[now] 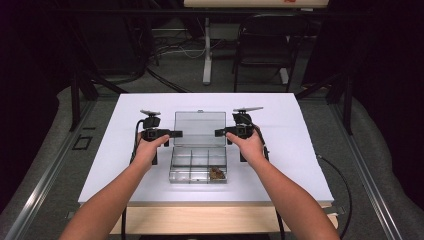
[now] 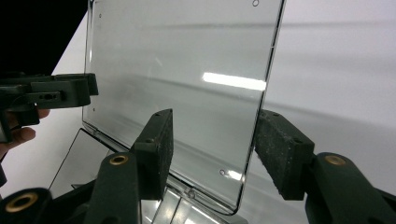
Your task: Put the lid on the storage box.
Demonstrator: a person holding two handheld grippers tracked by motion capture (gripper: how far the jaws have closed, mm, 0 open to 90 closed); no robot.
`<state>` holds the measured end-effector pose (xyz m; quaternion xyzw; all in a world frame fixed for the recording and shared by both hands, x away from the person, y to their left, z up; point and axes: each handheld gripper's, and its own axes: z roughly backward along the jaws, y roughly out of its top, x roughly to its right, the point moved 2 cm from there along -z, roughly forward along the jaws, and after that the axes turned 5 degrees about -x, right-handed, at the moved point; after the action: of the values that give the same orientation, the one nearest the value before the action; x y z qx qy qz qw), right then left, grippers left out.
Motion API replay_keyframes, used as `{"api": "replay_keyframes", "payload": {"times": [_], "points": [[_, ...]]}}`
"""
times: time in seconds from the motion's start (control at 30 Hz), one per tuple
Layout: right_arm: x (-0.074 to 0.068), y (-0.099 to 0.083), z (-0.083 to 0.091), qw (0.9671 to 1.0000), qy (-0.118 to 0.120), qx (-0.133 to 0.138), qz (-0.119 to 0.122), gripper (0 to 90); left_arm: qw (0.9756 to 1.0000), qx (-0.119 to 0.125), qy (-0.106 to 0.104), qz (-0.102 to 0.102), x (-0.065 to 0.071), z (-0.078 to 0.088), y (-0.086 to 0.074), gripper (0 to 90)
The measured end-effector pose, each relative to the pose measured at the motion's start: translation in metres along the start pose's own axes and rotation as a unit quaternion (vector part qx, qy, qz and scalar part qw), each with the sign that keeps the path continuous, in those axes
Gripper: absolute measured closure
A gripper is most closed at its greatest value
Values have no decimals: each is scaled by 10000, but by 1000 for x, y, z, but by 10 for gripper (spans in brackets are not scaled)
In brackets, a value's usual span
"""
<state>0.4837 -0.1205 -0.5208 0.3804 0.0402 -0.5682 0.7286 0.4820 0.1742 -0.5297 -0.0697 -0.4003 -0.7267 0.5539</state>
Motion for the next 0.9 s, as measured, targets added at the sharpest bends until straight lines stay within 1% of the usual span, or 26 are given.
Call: {"api": "replay_keyframes", "payload": {"times": [0.03,0.07,0.13,0.33,0.5,0.8,0.83,0.9], "points": [[-1,0,1,10000,-8,27,-6,474,10000,28,1,9,1,0,0,589],[-1,0,1,10000,-2,41,15,476,10000,7,19,-47,1,1,0,591],[-2,0,3,10000,-16,57,47,482,10000,26,24,-76,2,3,0,593],[-6,-2,7,9998,0,119,133,484,9999,73,20,-92,6,6,-1,600],[-8,-3,10,9997,-18,134,197,485,9998,86,24,-181,7,8,-1,602],[-11,-4,13,9994,-37,159,297,495,9996,89,36,-254,9,11,-2,606],[-11,-4,13,9994,-37,177,296,496,9997,91,32,-236,10,11,-3,606],[-12,-5,14,9992,-63,163,348,497,9996,94,41,-270,10,12,-3,607]]}}
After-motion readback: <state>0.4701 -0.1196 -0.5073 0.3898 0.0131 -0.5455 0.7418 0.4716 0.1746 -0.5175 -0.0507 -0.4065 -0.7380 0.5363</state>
